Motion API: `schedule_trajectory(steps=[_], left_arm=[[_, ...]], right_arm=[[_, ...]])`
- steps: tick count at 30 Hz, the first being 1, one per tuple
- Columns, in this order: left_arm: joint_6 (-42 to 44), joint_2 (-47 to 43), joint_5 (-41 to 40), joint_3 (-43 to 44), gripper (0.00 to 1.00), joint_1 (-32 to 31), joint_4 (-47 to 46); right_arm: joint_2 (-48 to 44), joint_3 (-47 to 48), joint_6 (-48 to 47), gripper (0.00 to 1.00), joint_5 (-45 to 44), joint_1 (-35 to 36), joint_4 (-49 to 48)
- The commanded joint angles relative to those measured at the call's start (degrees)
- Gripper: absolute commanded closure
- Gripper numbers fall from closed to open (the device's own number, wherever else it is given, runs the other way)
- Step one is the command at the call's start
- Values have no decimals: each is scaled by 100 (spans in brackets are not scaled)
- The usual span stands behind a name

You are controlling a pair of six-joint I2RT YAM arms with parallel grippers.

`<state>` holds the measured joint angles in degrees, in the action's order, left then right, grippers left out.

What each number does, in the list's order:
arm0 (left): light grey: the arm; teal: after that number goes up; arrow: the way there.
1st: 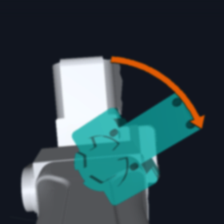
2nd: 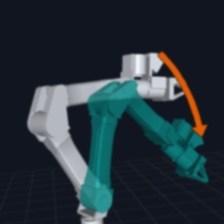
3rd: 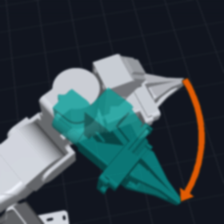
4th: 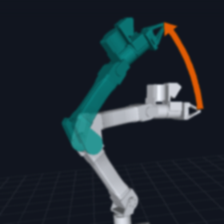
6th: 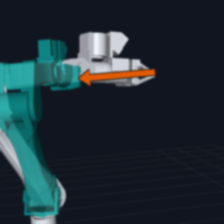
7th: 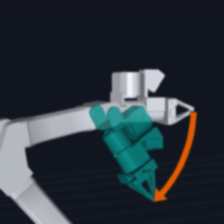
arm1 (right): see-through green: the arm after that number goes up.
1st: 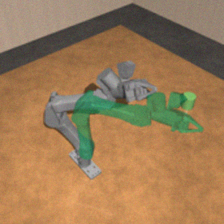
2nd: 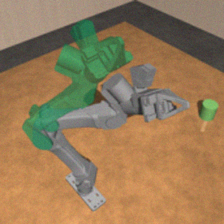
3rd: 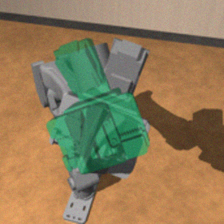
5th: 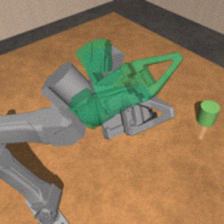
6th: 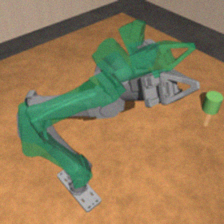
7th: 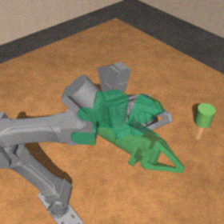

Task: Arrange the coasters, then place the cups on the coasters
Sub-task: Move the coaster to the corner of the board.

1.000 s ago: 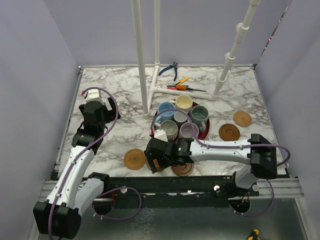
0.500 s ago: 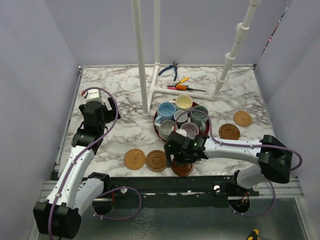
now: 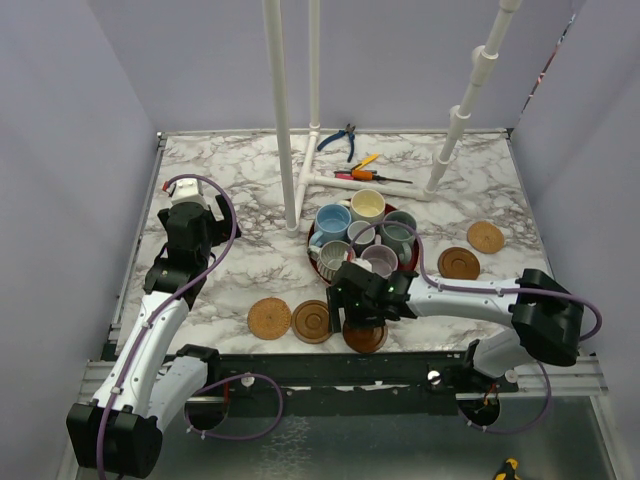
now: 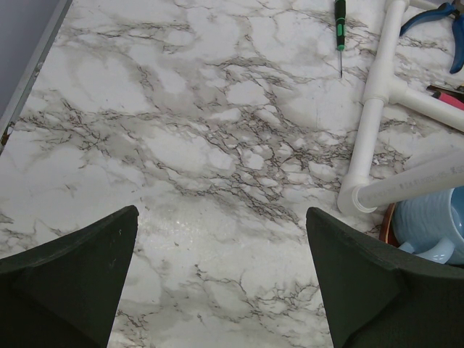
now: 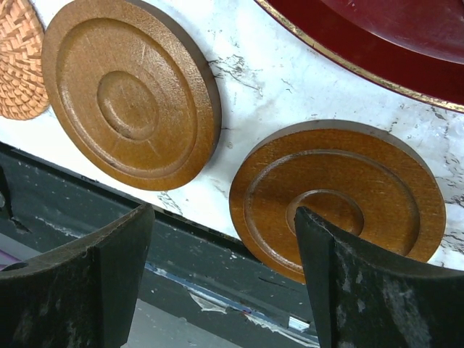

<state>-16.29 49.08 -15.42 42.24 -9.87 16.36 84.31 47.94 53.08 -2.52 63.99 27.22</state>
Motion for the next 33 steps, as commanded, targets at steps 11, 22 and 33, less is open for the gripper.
schedule_trajectory(steps=[11,22,33], left_arm=[[-10,-39,85,-71,1,18,-62],[-6,-30,72,-68,1,20,-64],[-9,-4,74,-75,1,20,-63]], right_arm=[[259,-49,119,19,-247,-39,36],[353,-40,78,19,-293,-135,-255],[507,81,-65,20,-280,-211,-446]])
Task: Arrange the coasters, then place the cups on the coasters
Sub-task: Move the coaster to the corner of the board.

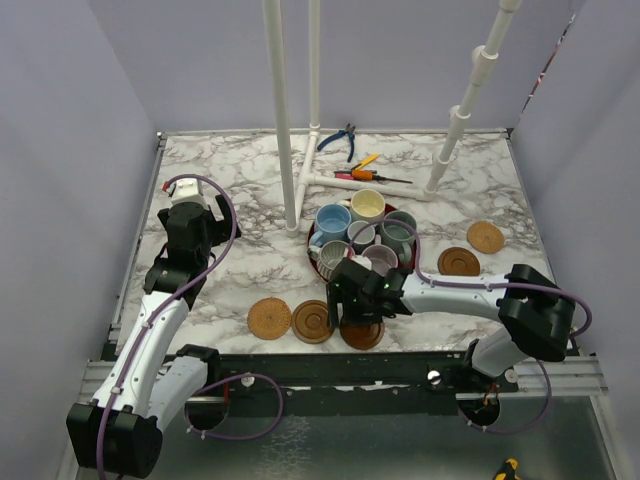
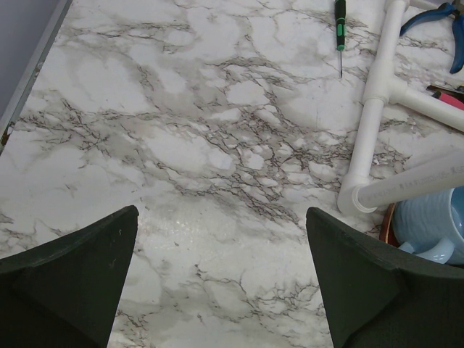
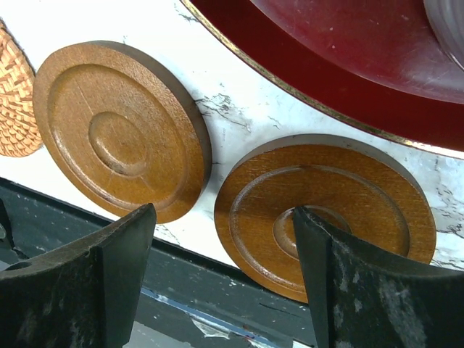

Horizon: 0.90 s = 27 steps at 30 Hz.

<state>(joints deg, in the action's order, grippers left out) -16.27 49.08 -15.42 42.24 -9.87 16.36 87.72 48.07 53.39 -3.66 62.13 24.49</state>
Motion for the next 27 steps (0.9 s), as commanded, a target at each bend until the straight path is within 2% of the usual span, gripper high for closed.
schedule_trajectory(steps=[1,27], left_arm=[[-8,-4,74,-68,1,20,-63],[-3,-17,30,-75,1,20,-54]], right_arm=[[166,70,-104,20,-182,-23,-181],[403,402,-341,20,-502,-42,-58]])
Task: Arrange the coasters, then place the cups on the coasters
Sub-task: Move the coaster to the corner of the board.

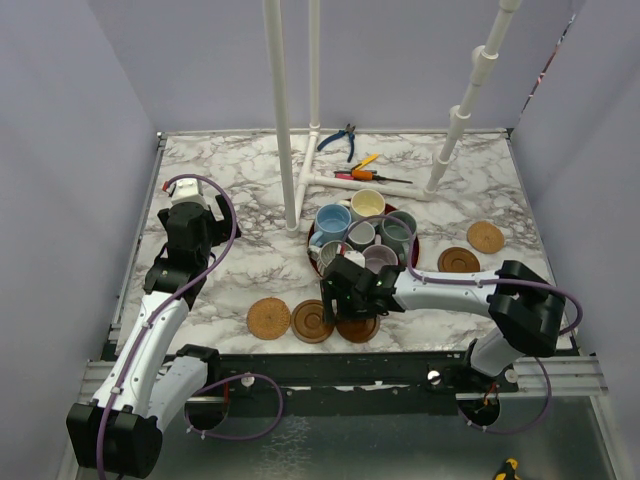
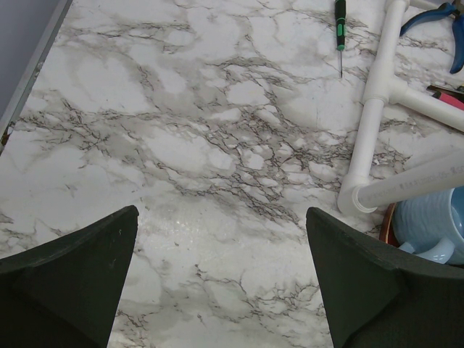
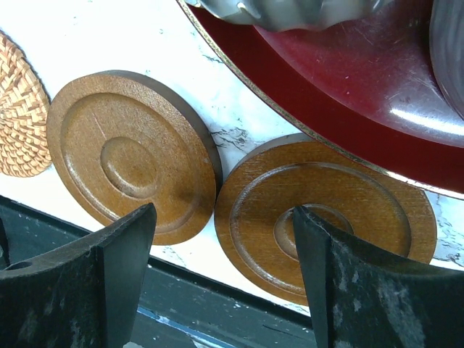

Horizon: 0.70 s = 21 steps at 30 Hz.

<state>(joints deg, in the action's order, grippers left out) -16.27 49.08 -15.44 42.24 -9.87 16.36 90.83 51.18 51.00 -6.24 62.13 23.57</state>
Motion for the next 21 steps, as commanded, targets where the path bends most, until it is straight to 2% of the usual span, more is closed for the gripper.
schedule_trajectory(steps=[1,6,10,14,18,21], left_arm=[[1,-21,32,-75,1,18,-55],[-4,-21,44,-73,1,19,-54],[2,-21,34,-75,1,18,-54],[4,-15,20,-69,1,16,-54],[9,-12,6,-52,1,19,-62],[7,-21,0,-63,1,20,-62]], right_arm=[[62,97,-114,20,-239,-43,62],[-246,120,-259,19,-186,-43,243],[-650,122,-625,15,235,-18,338],[-1256,357,-1034,9,399,89,907],[-1975,756,-1339,3,30,85,1449],[-2037,1237,-1569,0,-584,-6,1898]])
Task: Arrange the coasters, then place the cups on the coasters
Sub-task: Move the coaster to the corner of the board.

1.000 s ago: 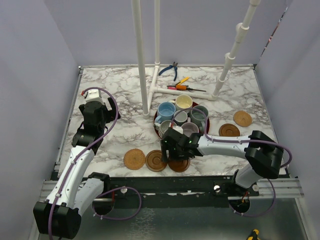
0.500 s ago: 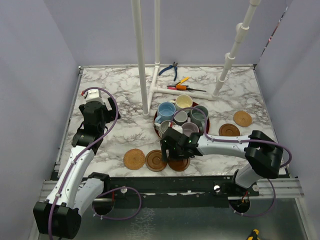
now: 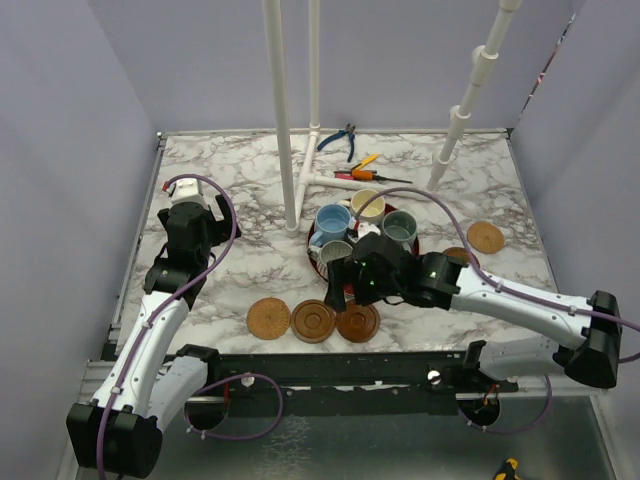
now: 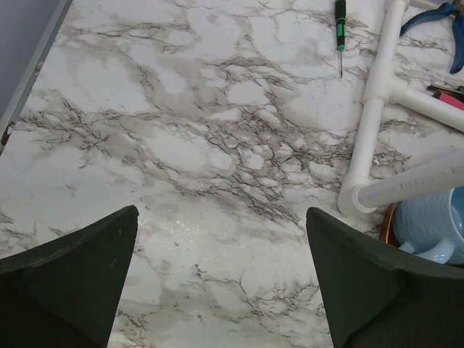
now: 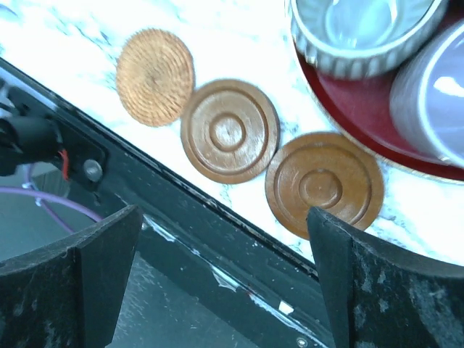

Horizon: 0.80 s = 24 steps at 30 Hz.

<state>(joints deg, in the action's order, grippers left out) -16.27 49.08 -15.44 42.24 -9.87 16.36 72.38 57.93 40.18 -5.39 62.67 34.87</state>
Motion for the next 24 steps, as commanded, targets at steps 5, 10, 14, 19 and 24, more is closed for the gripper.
schedule_trajectory(steps=[5,10,14,19,24], left_arm=[[2,-43,33,-66,1,19,-63],[10,-99,43,-67,1,20,-64],[4,-130,65,-67,1,12,-56],[-25,-171,137,-71,1,-4,-63],[-26,-171,169,-62,1,-99,-63]], right_arm=[[-50,1043,-919,0,-869,-942,1132],[-217,960,-1365,0,-207,-2547,783],[-363,538,-1387,1,461,-4085,346],[-485,-20,-1265,3,398,-5253,-185],[-311,-694,-1135,5,412,-6066,-843]])
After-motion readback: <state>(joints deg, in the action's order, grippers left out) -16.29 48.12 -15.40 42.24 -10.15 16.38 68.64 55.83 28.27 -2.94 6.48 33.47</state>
